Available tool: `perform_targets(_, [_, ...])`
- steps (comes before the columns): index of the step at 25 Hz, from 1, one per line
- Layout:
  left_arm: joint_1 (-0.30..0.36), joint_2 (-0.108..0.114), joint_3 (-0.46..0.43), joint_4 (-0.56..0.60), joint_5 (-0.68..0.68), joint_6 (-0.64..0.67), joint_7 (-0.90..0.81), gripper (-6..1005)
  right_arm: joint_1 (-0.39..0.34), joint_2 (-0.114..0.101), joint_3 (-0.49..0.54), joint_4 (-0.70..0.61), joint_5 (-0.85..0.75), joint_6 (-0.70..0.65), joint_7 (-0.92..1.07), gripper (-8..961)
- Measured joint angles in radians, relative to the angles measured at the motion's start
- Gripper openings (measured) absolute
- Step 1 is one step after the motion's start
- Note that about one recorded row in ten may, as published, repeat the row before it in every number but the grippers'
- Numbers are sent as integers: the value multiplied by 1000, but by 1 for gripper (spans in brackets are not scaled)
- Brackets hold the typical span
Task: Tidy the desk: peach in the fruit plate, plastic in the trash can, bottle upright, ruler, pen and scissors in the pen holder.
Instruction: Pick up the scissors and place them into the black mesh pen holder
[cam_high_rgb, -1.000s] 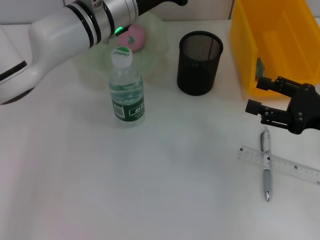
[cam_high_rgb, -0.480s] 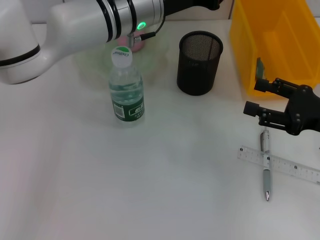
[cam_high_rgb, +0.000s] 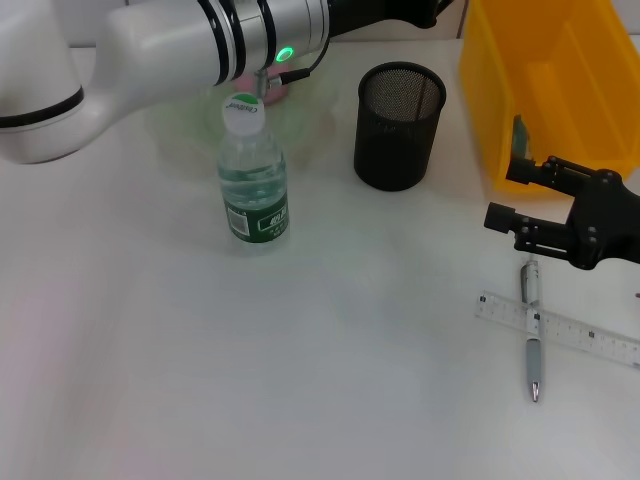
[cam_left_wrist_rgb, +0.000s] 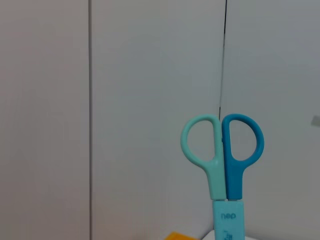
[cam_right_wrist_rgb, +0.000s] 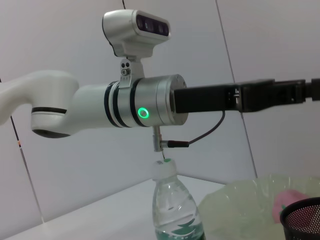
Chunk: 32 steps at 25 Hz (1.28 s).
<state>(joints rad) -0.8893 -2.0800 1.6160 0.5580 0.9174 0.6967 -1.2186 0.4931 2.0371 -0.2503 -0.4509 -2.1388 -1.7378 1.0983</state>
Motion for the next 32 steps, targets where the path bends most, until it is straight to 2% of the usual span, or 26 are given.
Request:
perform_targets(6, [-6, 0, 5, 1, 37, -33, -43, 256, 4, 1, 0, 0, 1, 0, 0, 780])
perform_targets(12, [29, 6, 2, 14, 85, -29, -98, 258, 8, 2, 0, 0, 2, 5, 0, 780])
perform_targets(32, [41, 8, 1, 36, 139, -41, -118, 268, 31, 2, 0, 3, -4, 27, 0, 780])
